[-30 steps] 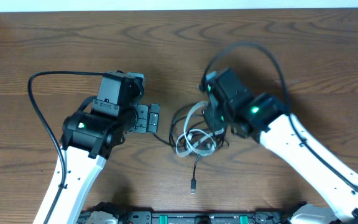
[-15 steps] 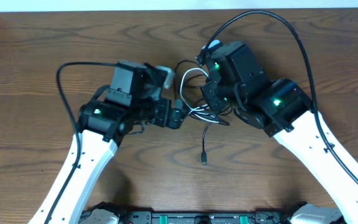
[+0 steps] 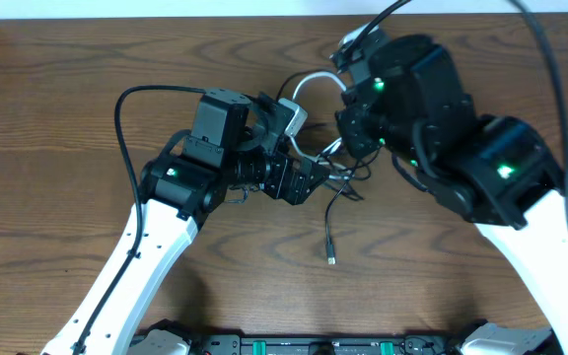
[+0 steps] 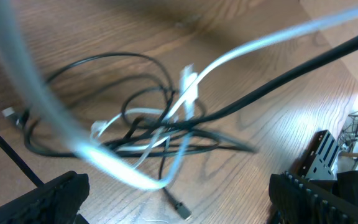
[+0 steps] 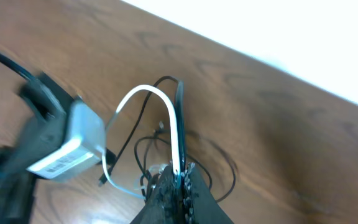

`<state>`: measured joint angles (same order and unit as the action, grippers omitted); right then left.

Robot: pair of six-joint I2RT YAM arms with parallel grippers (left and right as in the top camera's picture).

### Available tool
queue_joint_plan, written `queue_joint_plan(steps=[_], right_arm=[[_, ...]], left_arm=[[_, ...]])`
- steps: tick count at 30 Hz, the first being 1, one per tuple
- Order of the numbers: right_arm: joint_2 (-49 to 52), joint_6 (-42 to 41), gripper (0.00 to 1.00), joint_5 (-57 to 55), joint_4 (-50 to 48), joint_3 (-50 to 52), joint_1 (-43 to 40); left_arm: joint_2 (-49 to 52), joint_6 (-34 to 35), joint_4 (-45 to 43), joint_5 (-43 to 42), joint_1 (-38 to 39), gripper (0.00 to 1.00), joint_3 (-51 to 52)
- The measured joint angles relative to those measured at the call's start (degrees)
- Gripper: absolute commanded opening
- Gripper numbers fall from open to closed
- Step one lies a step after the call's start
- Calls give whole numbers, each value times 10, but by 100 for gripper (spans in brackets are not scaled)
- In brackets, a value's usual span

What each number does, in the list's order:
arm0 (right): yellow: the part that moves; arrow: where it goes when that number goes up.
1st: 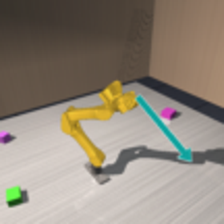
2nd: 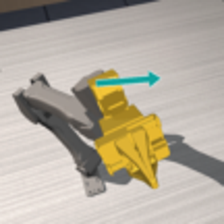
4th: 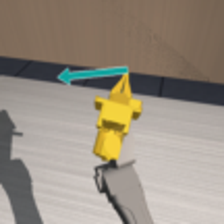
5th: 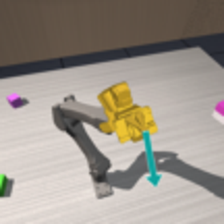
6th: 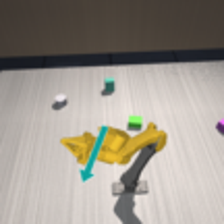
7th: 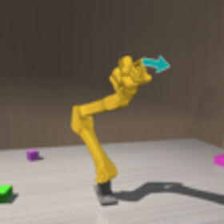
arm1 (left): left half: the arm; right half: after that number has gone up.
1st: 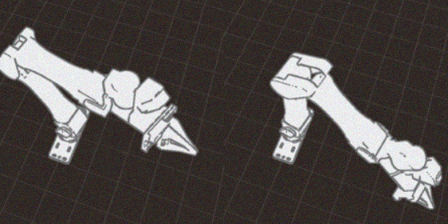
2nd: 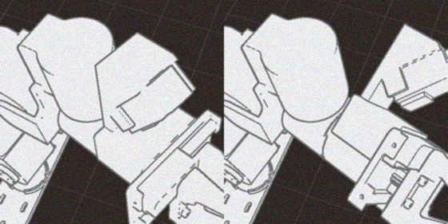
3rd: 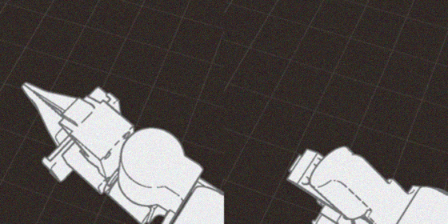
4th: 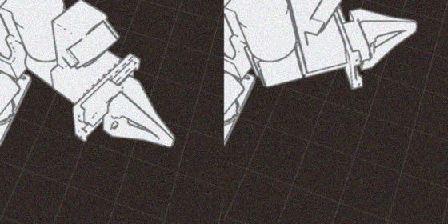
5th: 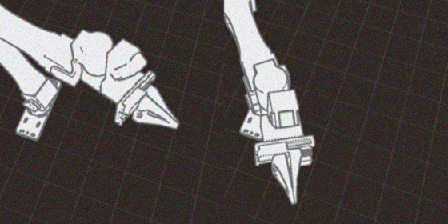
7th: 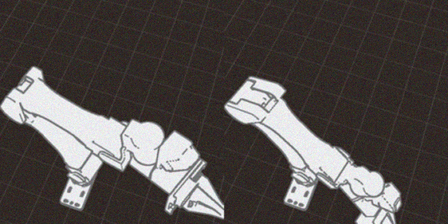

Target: Untangle cables

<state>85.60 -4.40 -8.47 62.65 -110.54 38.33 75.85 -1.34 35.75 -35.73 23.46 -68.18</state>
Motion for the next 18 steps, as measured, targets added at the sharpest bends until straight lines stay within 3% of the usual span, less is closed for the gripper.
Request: queue_joint_plan(steps=[12, 18], right_arm=[[-2, 15, 1, -13, 6, -107, 0], [-2, 21, 1, -12, 14, -108, 0]], left_arm=[[11, -8, 0, -15, 2, 98, 0], [13, -104, -3, -72, 45, 98, 0]])
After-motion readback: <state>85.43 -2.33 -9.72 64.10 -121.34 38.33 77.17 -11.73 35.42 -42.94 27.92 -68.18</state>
